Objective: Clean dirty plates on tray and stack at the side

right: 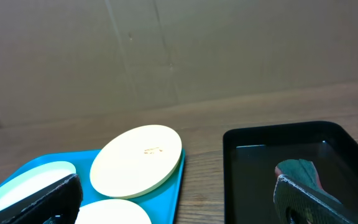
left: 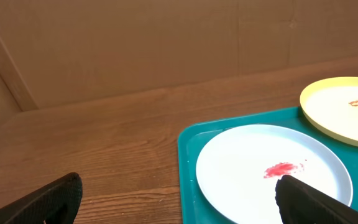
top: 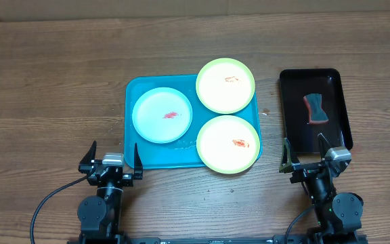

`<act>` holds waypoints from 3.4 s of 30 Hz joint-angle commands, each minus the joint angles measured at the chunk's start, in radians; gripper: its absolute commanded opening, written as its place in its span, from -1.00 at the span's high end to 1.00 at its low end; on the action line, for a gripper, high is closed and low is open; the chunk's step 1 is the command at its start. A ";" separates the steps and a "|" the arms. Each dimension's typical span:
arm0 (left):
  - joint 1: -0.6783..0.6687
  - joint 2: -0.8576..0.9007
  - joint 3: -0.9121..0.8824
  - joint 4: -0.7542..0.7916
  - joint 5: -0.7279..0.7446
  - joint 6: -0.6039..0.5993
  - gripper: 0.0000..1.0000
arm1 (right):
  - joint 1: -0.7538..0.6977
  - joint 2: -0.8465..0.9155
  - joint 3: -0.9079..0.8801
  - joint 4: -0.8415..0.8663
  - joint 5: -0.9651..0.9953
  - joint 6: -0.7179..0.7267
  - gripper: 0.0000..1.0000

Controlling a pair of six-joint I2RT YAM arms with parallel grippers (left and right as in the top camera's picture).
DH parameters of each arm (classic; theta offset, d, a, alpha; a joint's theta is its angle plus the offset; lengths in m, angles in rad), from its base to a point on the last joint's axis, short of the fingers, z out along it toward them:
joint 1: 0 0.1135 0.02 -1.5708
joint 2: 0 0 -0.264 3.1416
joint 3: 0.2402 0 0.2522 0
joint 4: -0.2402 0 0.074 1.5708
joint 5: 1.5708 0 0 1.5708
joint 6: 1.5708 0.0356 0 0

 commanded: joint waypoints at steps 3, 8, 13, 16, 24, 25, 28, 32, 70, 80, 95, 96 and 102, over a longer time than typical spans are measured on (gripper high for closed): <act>0.005 -0.010 -0.006 0.004 0.000 -0.010 -0.99 | 0.005 -0.008 -0.010 0.003 0.005 0.007 -1.00; 0.005 -0.010 -0.006 0.004 0.001 -0.010 -0.99 | 0.005 -0.008 -0.010 0.003 0.005 0.007 -1.00; 0.005 -0.010 -0.006 0.004 0.001 -0.010 -0.99 | 0.005 -0.008 -0.010 0.003 0.006 0.007 -1.00; 0.005 -0.010 -0.006 0.004 0.001 -0.010 -0.99 | 0.005 -0.008 -0.010 0.003 0.005 0.007 -1.00; 0.005 -0.010 -0.006 0.004 0.001 -0.010 -0.99 | 0.005 -0.008 -0.010 0.003 0.006 0.007 -1.00; 0.005 -0.010 -0.006 0.004 0.001 -0.010 -0.99 | 0.005 -0.008 -0.010 0.003 0.006 0.007 -1.00; 0.005 -0.010 -0.006 0.004 0.001 -0.010 -0.99 | 0.005 -0.008 -0.010 0.003 0.006 0.007 -1.00; 0.005 -0.010 -0.006 0.004 0.001 -0.010 -0.99 | 0.005 -0.008 -0.010 0.003 0.006 0.007 -1.00; 0.005 -0.010 0.170 -0.132 0.009 -0.011 -0.99 | 0.005 -0.008 0.019 0.052 0.006 -0.001 -1.00; 0.005 -0.010 0.190 -0.132 0.009 -0.011 -1.00 | 0.005 -0.008 0.060 0.051 0.006 -0.001 -1.00; 0.005 -0.010 0.196 -0.131 0.009 -0.010 -0.99 | 0.005 -0.008 0.061 0.051 0.006 -0.008 -1.00; 0.005 -0.010 0.198 -0.132 0.009 -0.010 -1.00 | 0.005 -0.008 0.061 0.051 0.006 -0.008 -1.00; 0.005 -0.010 0.215 -0.133 0.009 -0.010 -1.00 | 0.005 -0.008 0.062 0.037 0.005 -0.008 -1.00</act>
